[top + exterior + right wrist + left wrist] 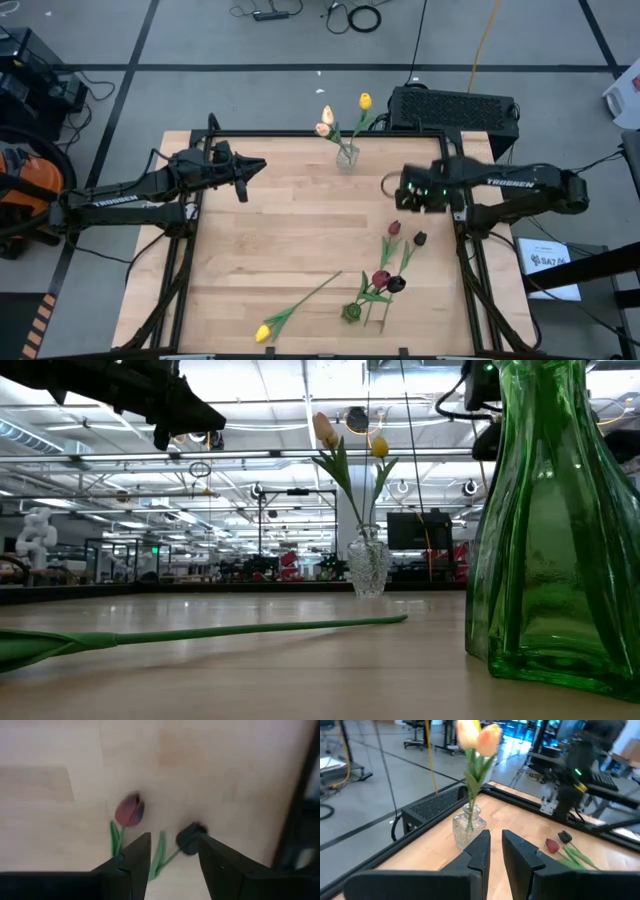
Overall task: Sort flowers into vase by color
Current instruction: Put the black tulip into the green flower vase
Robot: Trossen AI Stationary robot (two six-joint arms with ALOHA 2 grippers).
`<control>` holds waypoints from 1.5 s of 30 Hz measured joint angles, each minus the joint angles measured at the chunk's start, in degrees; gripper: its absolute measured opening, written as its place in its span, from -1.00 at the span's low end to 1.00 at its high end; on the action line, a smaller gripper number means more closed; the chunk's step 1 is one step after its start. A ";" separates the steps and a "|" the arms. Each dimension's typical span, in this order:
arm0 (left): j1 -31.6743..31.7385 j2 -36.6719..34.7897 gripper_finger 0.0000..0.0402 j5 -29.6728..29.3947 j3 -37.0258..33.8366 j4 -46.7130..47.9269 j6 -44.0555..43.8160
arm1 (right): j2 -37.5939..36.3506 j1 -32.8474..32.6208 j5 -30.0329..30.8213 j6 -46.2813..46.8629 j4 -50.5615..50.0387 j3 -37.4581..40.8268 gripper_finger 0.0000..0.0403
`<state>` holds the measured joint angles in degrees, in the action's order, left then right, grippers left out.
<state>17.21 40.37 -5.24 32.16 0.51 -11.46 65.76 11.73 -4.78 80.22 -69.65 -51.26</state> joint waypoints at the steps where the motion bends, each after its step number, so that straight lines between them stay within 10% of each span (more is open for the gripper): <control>1: 0.02 0.01 -0.73 -0.36 0.00 -0.01 -0.23 | 0.00 -2.49 -0.06 2.93 1.72 1.22 -0.24; 18: 0.02 0.01 -0.73 -2.79 0.00 -0.40 4.96 | 2.71 -34.30 3.42 49.53 13.47 6.75 -0.38; 45: 0.02 0.01 -0.73 -4.69 0.00 -0.65 5.86 | 26.11 -39.26 5.90 52.18 30.10 8.47 -0.38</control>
<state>17.23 40.38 -9.93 32.16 -0.13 -5.61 91.87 -27.53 1.12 132.40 -39.55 -42.78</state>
